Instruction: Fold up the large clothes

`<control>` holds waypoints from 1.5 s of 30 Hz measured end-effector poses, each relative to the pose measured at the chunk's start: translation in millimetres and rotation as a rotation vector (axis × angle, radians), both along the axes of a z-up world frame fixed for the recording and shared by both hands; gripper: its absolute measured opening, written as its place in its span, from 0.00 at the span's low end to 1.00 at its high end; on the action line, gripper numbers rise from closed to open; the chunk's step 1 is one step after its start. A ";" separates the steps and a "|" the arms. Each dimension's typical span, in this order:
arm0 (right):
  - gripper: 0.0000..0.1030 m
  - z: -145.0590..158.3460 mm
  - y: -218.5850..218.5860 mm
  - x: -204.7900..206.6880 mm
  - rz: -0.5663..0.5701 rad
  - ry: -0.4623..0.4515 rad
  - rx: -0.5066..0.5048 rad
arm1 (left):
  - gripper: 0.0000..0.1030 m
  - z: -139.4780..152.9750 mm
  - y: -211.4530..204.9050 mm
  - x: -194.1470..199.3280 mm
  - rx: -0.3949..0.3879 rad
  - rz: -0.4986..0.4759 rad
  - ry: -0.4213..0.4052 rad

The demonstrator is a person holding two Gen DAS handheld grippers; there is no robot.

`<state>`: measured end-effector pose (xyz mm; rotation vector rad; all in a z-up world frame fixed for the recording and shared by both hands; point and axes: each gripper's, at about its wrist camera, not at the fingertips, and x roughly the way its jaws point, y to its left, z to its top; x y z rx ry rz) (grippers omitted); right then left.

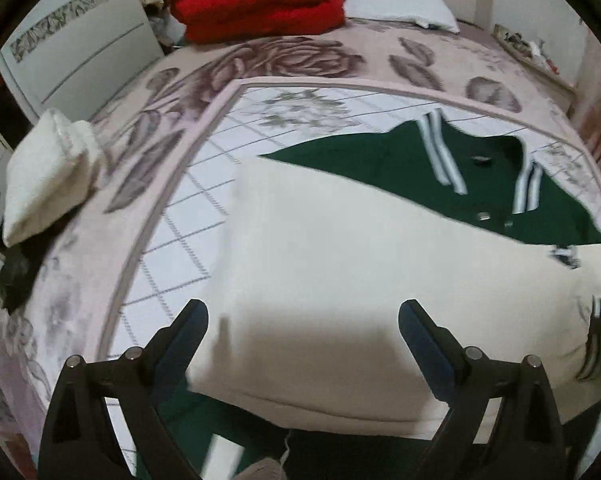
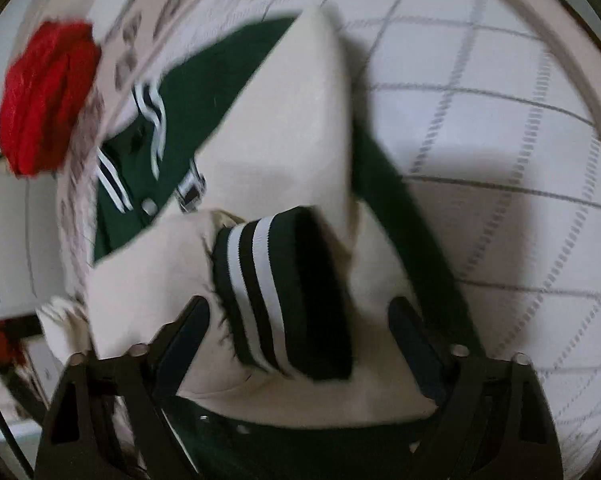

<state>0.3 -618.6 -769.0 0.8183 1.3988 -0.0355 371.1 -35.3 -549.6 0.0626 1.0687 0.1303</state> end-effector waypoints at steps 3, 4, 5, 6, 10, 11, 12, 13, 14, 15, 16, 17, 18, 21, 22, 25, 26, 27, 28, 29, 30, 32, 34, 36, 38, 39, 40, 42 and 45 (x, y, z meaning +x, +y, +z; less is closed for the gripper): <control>0.13 1.8 20.0 47.1 -0.013 -0.039 -0.089 | 0.94 -8.2 2.9 2.8 0.006 0.007 0.025; 0.13 12.7 22.8 45.6 0.000 -0.061 -0.140 | 0.94 -11.4 3.8 4.4 0.017 0.016 0.035; 0.11 22.6 28.2 53.2 0.010 -0.088 -0.190 | 0.94 -13.4 5.4 7.3 0.014 0.018 0.047; 0.10 38.8 26.4 51.4 -0.003 -0.129 -0.223 | 0.94 -14.3 6.2 9.3 0.009 0.021 0.059; 0.10 62.5 8.7 60.5 -0.059 -0.153 -0.241 | 0.94 -10.4 15.2 14.4 -0.028 0.055 0.065; 0.10 63.0 0.8 56.4 -0.072 -0.141 -0.241 | 0.94 -10.1 16.9 15.4 -0.036 0.064 0.061; 0.10 58.3 -5.8 59.2 -0.090 -0.120 -0.240 | 0.94 -11.1 17.8 17.1 -0.037 0.068 0.062; 0.10 48.2 -9.8 64.6 -0.075 -0.082 -0.240 | 0.94 -13.4 18.8 19.1 -0.035 0.072 0.068; 0.11 35.5 -12.5 69.9 -0.053 -0.043 -0.220 | 0.94 -18.2 19.4 21.7 -0.035 0.072 0.079; 0.17 21.3 -13.7 79.3 -0.061 -0.018 -0.181 | 0.95 -22.9 19.3 23.0 -0.033 0.068 0.086; 0.23 12.4 -16.3 86.3 -0.068 0.004 -0.145 | 0.95 -31.4 18.8 25.3 -0.021 0.061 0.106; 0.36 8.7 -18.2 87.1 -0.079 0.017 -0.121 | 0.95 -38.0 18.9 27.1 -0.012 0.057 0.127; 0.42 12.1 -23.0 79.6 -0.106 0.019 -0.096 | 0.95 -43.0 19.7 28.3 -0.011 0.056 0.150; 0.44 30.6 -29.3 57.0 -0.157 -0.011 -0.102 | 0.95 -37.0 22.7 25.6 -0.029 0.064 0.171; 0.46 36.9 -30.5 44.3 -0.169 -0.019 -0.106 | 0.95 -33.1 22.6 23.1 -0.041 0.062 0.169; 0.49 36.5 -28.6 11.8 -0.169 -0.004 -0.109 | 0.95 -29.5 16.5 14.0 -0.017 0.040 0.164; 0.49 27.9 -24.8 11.5 -0.158 0.008 -0.107 | 0.95 -34.7 14.6 12.2 -0.002 0.032 0.174; 0.49 15.2 -24.0 6.2 -0.141 0.040 -0.102 | 0.95 -43.6 14.5 11.4 0.008 0.029 0.187; 0.49 0.2 -22.1 3.1 -0.124 0.080 -0.099 | 0.95 -54.0 15.4 11.3 0.014 0.031 0.200; 0.49 -14.1 -21.6 -2.1 -0.117 0.125 -0.110 | 0.96 -59.8 16.4 12.0 0.018 0.035 0.211; 0.50 -25.3 -24.2 -10.4 -0.137 0.152 -0.099 | 0.97 -61.3 17.6 13.9 0.016 0.039 0.219; 0.50 -19.8 -27.2 -18.4 -0.164 0.123 -0.074 | 0.97 -52.1 17.7 15.2 0.008 0.043 0.206; 0.52 -1.5 -24.3 -26.2 -0.132 0.097 -0.135 | 0.97 -37.5 12.0 9.9 0.001 0.030 0.181; 0.52 8.5 -16.0 -33.2 -0.064 0.112 -0.221 | 0.96 -22.6 0.2 -1.4 -0.005 0.009 0.158; 0.52 5.2 -3.9 -33.1 0.040 0.151 -0.290 | 0.96 -13.9 -16.9 -12.9 -0.011 -0.021 0.153; 0.52 1.4 2.7 -29.3 0.095 0.158 -0.339 | 0.96 -11.7 -26.0 -18.1 -0.017 -0.038 0.155; 0.52 -0.1 7.2 -23.5 0.132 0.145 -0.376 | 0.96 -11.2 -37.3 -23.6 -0.016 -0.058 0.159; 0.52 -0.6 19.7 -6.8 0.235 0.086 -0.435 | 0.97 -15.5 -60.4 -32.4 -0.007 -0.111 0.173; 0.20 -2.4 11.4 6.3 0.184 0.053 -0.365 | 0.97 -26.3 -90.2 -42.4 -0.005 -0.170 0.196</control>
